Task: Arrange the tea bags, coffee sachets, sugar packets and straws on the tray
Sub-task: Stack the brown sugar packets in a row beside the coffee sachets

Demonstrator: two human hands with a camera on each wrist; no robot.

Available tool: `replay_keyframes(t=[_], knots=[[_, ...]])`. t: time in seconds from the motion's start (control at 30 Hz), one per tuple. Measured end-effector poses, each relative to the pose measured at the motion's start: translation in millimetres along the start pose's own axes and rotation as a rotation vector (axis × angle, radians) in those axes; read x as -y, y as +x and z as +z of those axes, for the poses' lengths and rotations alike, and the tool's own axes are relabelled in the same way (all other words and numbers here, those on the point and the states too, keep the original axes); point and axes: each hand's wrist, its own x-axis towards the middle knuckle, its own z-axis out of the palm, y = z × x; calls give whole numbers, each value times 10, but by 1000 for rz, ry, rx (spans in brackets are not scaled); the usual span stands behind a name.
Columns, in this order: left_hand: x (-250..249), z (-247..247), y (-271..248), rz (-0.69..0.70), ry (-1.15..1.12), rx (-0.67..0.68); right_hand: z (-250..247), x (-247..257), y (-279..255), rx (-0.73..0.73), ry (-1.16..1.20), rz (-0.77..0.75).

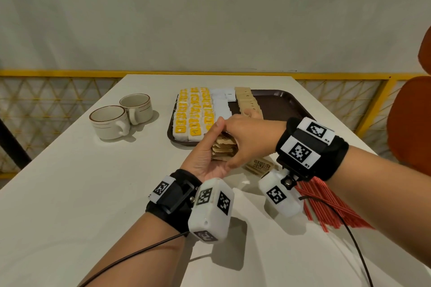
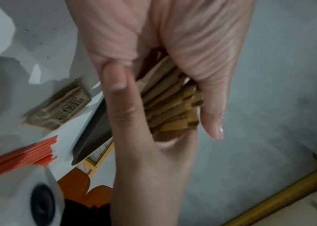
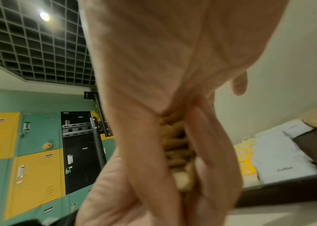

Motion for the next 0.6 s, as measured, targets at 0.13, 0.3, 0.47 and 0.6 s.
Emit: replay_keyframes(t=[0.13,0.3,0.47,0.6], knots=[[5,1,17,-3,41,-81,101,19,37,-31,-110,-22],[20,-27,23,44,87,-24,200,-42,103,-109,91,-7],[37,-33,50,110,244,-10,203,-164,83,-133,310,-74],[-25,-121,90,136,379,-44,17,-305,-66,-128,429,-130]])
